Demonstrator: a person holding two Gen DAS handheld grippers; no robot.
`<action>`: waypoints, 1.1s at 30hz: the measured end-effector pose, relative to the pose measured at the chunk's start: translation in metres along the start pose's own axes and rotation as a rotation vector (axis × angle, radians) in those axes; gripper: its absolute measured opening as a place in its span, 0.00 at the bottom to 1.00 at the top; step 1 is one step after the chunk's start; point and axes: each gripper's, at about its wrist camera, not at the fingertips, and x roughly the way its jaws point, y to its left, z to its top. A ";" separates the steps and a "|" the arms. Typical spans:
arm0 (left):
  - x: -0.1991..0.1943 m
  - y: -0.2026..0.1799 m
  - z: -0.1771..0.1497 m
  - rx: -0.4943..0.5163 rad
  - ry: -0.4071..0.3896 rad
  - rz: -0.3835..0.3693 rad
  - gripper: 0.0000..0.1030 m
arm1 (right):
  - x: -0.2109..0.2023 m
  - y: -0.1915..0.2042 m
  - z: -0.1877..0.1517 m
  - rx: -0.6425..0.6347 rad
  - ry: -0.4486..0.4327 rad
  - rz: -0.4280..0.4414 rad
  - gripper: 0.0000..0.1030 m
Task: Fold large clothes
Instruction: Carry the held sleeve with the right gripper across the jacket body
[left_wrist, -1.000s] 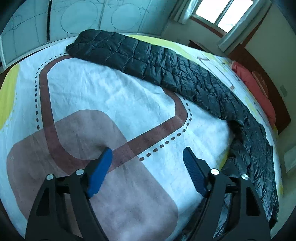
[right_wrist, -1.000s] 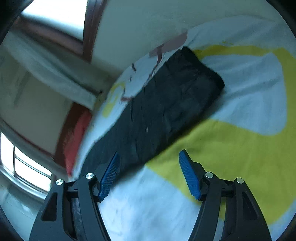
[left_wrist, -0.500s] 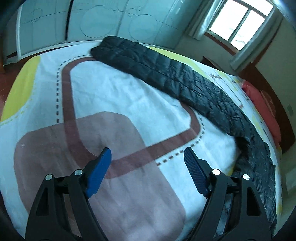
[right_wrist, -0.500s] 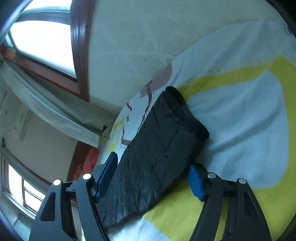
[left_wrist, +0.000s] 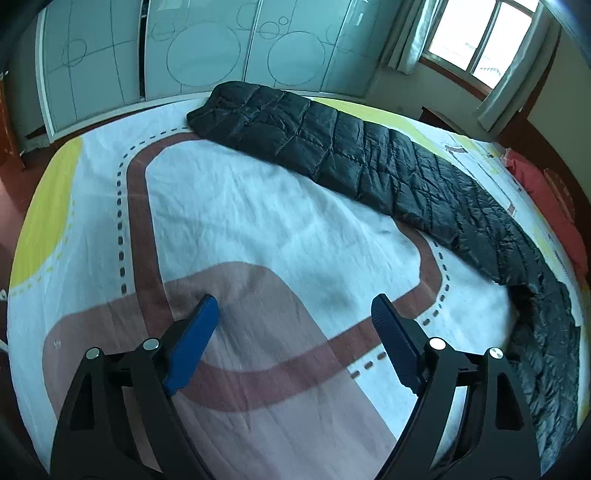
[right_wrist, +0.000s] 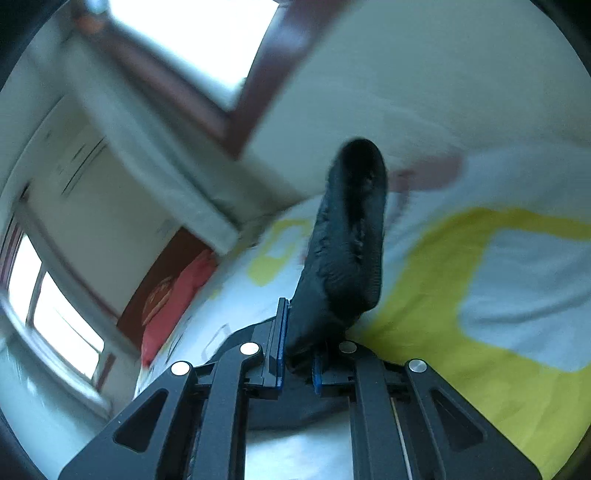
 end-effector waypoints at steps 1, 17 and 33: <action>0.001 -0.001 0.000 0.016 -0.005 0.009 0.82 | 0.004 0.019 -0.004 -0.037 0.011 0.016 0.10; 0.018 -0.008 0.007 0.119 -0.042 0.102 0.87 | 0.106 0.260 -0.172 -0.457 0.350 0.255 0.10; 0.021 -0.011 0.005 0.143 -0.050 0.112 0.91 | 0.161 0.373 -0.341 -0.697 0.698 0.354 0.10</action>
